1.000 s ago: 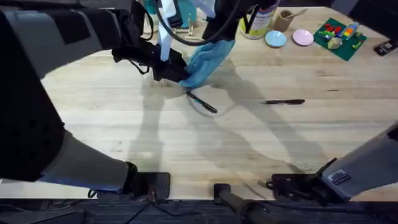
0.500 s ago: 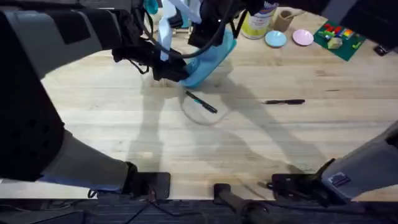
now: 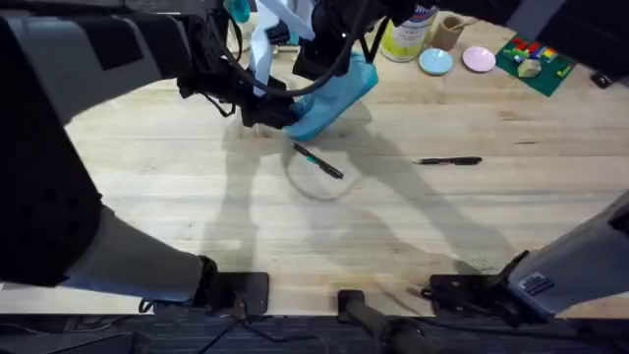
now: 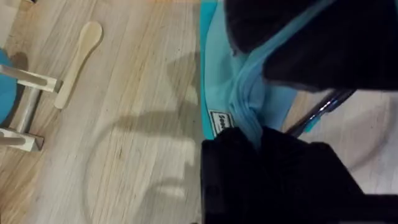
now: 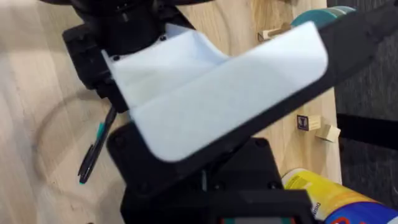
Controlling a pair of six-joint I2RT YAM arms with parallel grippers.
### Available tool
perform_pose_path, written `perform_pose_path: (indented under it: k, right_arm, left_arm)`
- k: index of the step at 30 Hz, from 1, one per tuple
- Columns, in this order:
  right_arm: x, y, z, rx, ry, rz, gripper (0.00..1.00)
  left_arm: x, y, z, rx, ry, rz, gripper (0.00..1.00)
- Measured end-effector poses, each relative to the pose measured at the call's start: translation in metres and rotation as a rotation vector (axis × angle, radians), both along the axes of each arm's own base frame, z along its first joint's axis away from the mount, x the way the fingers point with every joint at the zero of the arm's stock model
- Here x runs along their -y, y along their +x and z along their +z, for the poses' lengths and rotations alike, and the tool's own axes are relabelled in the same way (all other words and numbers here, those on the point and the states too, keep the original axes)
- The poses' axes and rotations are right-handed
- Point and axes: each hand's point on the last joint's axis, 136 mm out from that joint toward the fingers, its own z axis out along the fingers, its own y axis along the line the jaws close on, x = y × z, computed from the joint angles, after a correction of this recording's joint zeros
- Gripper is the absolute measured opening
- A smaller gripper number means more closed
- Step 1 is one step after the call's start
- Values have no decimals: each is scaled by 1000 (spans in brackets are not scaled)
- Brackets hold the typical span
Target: Unzip the bag, pick up the pens from the table one at a time and place them inside, then zip the bag closed.
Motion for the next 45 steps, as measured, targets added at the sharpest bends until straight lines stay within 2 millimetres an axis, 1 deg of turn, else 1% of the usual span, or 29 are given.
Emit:
perform_pose_path:
  k: [6, 20, 29, 31, 35, 45]
  right_arm:
    - [1, -1, -1, -6, -5, 0, 34]
    - [15, -21, -17, -103, -77, 4, 35]
    - [13, -23, -19, -113, -72, 12, 35]
    - [13, -23, -19, -114, -70, 13, 49]
    - [13, -23, -19, -115, -70, 13, 121]
    - [13, -23, -18, -113, -68, 13, 119]
  left_arm:
    - [0, 0, 0, 0, 0, 0, 43]
    - [2, 1, 1, 6, -11, -4, 43]
    - [2, 1, 1, 8, -10, -4, 44]
    - [2, 1, 2, 7, -10, -3, 43]
    - [2, 1, 2, 8, -11, -4, 43]
    - [2, 1, 2, 9, -11, -4, 43]
